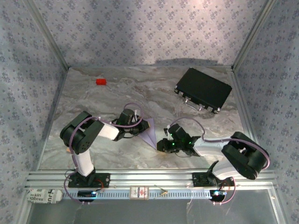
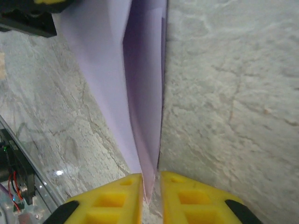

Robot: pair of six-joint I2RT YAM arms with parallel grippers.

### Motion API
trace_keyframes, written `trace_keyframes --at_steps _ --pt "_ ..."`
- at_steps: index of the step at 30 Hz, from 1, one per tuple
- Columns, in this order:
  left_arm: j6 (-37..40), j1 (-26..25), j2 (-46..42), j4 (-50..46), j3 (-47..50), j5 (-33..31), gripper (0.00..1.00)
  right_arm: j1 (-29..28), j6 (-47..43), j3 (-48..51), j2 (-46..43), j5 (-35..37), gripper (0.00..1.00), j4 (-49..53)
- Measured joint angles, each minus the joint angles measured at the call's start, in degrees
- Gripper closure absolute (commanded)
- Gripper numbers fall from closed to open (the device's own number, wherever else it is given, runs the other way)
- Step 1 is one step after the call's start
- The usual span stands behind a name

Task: Fold a paper plane with a square sheet of paper (pick it up from the middle)
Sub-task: Fourth fold the wing at the center of the table.

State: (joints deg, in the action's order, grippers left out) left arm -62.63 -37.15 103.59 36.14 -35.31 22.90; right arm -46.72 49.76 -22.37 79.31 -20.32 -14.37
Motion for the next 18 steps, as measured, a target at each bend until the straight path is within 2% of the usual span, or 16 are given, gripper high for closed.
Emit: trace_keyframes --at_steps 3,6,12,18 --pt "0.02 0.00 0.00 0.02 0.00 -0.02 0.95 1.92 -1.38 -2.10 -2.47 0.17 0.70 3.54" --pt "0.02 0.00 0.00 0.04 0.00 -0.02 0.95 3.67 -2.67 -5.11 -4.00 0.04 0.72 4.79" --pt "0.20 0.00 0.00 0.00 0.00 -0.02 0.95 4.33 -4.59 -11.80 0.07 -2.58 0.91 4.28" --pt "0.20 0.00 0.00 0.00 0.00 0.00 0.95 3.48 -4.55 -14.99 8.96 -4.28 0.93 3.06"
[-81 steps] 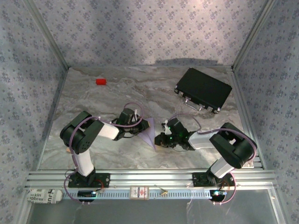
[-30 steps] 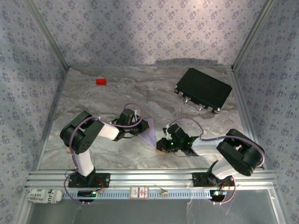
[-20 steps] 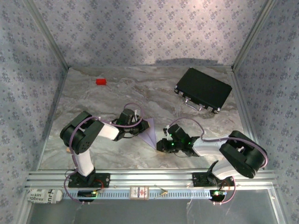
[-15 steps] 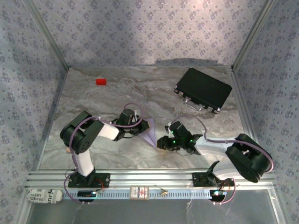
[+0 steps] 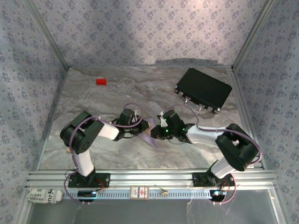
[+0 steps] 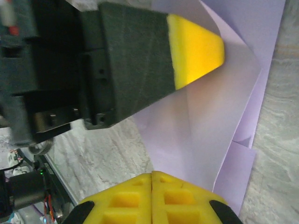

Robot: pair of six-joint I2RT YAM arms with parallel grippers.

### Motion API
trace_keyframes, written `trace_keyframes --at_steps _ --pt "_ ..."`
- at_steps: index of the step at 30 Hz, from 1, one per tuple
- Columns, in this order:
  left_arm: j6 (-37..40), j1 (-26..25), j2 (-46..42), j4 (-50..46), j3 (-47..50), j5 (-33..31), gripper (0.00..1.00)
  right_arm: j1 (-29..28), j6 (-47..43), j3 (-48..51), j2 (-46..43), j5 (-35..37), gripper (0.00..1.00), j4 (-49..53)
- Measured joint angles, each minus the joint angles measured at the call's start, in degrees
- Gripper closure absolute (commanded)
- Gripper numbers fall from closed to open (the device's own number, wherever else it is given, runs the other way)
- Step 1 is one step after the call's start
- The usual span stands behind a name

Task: Fold a paper plane with a square sheet of paper (pick it up from the middle)
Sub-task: Fourth fold the wing at the center of the table.

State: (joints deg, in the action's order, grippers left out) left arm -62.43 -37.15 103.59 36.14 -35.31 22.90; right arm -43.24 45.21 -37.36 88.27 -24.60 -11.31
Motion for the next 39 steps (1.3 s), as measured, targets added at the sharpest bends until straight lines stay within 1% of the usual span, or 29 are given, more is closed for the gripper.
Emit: trace_keyframes --at_steps 8,14,32,39 --pt "0.02 0.00 0.00 0.00 0.00 0.00 0.95 -1.33 -0.04 -4.61 5.46 0.26 0.94 1.40" --pt "0.02 0.00 0.00 0.00 0.00 0.00 0.95 -1.42 0.42 -4.24 8.09 0.42 0.95 1.40" --pt "0.22 0.04 -0.02 -0.11 0.00 0.20 0.95 -2.95 3.54 2.58 7.72 1.33 0.95 -8.33" --pt "0.35 0.28 -0.07 -0.26 0.13 0.76 0.95 -4.24 4.57 6.21 4.96 2.80 0.95 -10.16"
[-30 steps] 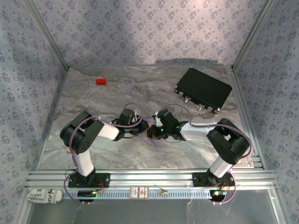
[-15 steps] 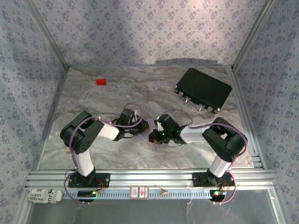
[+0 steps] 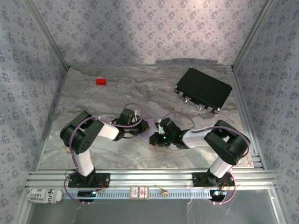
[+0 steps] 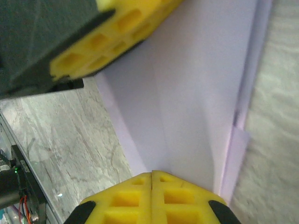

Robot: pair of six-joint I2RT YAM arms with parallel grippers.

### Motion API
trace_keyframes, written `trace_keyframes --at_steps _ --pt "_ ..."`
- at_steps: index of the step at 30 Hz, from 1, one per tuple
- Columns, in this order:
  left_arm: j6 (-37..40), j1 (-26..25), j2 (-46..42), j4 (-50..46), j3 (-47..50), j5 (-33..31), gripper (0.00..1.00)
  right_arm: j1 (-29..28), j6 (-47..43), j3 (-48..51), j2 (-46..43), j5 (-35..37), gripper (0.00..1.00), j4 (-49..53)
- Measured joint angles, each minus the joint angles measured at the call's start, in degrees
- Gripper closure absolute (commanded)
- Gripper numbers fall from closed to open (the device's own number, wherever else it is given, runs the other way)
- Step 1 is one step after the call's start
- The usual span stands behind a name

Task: Fold a paper plane with a square sheet of paper (pick it up from the middle)
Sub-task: Fourth fold the wing at the center of the table.

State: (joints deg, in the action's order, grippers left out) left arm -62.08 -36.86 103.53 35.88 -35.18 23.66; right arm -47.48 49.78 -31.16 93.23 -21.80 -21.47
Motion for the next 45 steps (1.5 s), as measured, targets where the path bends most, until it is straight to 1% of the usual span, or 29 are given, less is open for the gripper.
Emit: trace_keyframes --at_steps 13,22,27,31,34,38,41,45 --pt "0.00 0.48 -0.04 0.24 0.42 1.20 0.95 -1.84 0.39 7.02 -6.93 0.92 0.95 0.02" --pt "-0.13 0.48 -0.04 0.24 0.42 1.20 0.96 -3.04 0.37 9.79 -10.80 1.46 0.95 1.84" --pt "-0.15 0.59 -0.09 0.26 0.42 1.16 0.96 -3.30 0.31 10.40 -13.46 1.40 0.95 5.42" --pt "-0.57 0.74 -0.92 0.39 1.27 -0.13 0.96 -3.21 -0.44 10.27 -17.35 1.42 0.94 11.30" --pt "-1.57 0.33 -2.01 1.18 2.80 -2.16 0.96 -1.86 -1.92 8.17 -20.33 1.46 0.93 15.56" --pt "-3.65 -1.27 -3.26 2.80 4.68 -6.19 0.96 1.62 -3.34 3.30 -20.55 1.44 0.92 16.57" --pt "-4.94 -2.36 -3.80 3.80 5.68 -8.74 0.96 3.02 -3.78 -0.48 -17.92 1.25 0.93 16.15" --pt "-6.21 -3.02 -3.87 4.74 6.16 -10.47 0.96 3.04 -3.98 -5.35 -11.58 0.61 0.92 15.19"
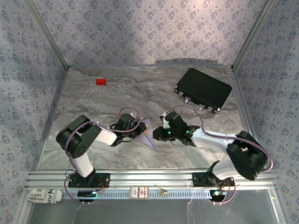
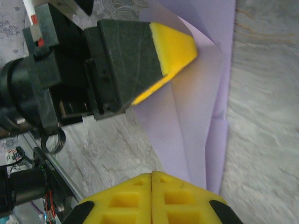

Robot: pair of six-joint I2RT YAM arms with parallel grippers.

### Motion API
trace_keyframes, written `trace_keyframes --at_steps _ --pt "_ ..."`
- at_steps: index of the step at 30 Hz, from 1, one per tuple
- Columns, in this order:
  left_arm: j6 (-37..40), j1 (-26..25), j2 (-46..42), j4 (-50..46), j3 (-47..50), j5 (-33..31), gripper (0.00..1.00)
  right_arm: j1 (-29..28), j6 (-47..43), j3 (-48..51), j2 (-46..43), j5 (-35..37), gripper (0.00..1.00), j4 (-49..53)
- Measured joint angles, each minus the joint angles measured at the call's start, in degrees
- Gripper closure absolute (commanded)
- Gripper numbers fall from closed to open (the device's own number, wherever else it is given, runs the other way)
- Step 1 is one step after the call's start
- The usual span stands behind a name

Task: Fold a paper plane with a square sheet of paper (pick it up from the middle)
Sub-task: Fourth fold the wing at the center of the table.

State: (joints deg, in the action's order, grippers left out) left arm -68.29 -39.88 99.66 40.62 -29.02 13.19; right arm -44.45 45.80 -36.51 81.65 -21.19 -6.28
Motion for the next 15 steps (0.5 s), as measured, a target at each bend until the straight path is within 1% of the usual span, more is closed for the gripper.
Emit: trace_keyframes --at_steps 6,11,15 --pt "-0.37 -0.15 -0.02 0.00 0.00 -0.42 0.96 -0.33 0.07 -3.98 8.63 -0.72 0.92 -1.66" --pt "-0.37 -0.15 -0.02 0.00 0.00 -0.44 0.96 -1.29 0.04 -6.49 12.70 -1.18 0.93 -1.66" --pt "-0.35 -0.15 -0.02 0.00 -0.02 -0.42 0.96 -1.84 0.02 -8.20 14.29 -1.11 0.93 -1.64"
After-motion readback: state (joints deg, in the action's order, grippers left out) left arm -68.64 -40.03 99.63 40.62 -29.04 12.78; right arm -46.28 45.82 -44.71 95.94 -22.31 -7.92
